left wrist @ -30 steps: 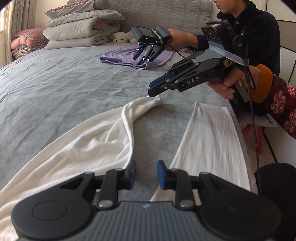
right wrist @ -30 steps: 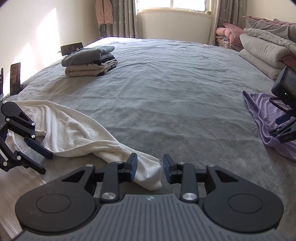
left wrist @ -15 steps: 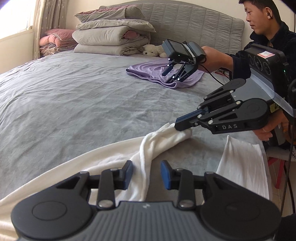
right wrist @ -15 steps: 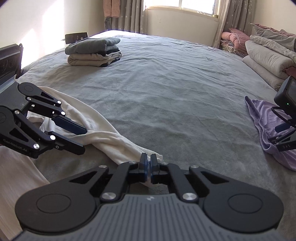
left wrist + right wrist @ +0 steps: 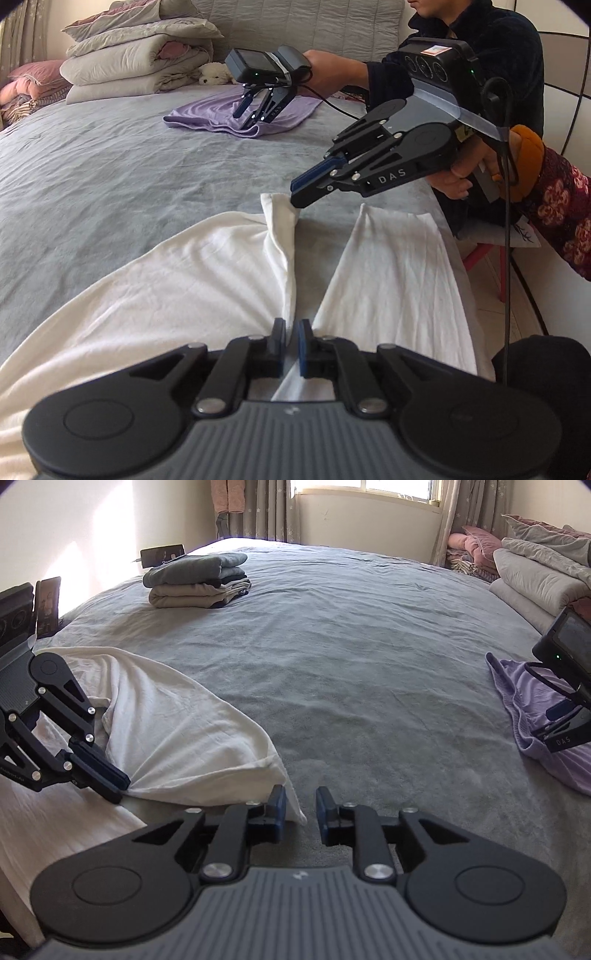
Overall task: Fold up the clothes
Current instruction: 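Pinch the pant leg with the right tool while the left tool pinches the other leg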
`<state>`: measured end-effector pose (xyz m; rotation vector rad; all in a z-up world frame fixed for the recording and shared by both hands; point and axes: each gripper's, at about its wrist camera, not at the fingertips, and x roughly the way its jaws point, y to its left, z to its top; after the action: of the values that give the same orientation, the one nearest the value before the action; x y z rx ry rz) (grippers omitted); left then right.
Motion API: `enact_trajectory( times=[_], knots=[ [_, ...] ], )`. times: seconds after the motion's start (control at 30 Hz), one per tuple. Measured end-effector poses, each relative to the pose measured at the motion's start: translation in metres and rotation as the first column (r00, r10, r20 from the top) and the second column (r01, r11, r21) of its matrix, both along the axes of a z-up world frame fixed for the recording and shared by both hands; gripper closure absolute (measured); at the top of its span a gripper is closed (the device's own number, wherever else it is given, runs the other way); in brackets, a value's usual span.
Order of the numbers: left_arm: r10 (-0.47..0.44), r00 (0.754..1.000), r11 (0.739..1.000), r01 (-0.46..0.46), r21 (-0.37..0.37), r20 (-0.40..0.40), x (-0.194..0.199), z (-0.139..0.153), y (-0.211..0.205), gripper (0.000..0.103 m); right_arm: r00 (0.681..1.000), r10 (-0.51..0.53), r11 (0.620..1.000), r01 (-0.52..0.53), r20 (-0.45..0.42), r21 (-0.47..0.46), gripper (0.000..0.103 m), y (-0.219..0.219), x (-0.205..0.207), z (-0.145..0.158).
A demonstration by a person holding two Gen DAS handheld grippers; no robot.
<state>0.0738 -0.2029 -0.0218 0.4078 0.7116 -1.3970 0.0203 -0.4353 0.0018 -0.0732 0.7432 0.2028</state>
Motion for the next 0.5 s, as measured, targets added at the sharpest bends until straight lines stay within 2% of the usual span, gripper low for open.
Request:
enact_trajectory(
  times=[0.03, 0.3, 0.5],
  knots=[
    [0.003, 1.0, 1.0, -0.003, -0.008, -0.014, 0.001, 0.001, 0.002, 0.094, 1.0, -0.009, 1.0, 0.009, 0.01, 0.016, 0.059, -0.001, 0.002, 0.001],
    [0.038, 0.999, 0.999, -0.04, -0.029, -0.036, 0.005, 0.003, 0.011, 0.086, 0.999, -0.021, 0.995, 0.018, 0.028, 0.093, 0.059, 0.013, 0.032, 0.004],
    [0.101, 0.995, 0.994, -0.102, -0.038, -0.017, 0.012, 0.006, 0.03, 0.077, 0.999, -0.019, 1.0, 0.018, -0.047, -0.025, 0.059, 0.027, 0.053, -0.015]
  ],
)
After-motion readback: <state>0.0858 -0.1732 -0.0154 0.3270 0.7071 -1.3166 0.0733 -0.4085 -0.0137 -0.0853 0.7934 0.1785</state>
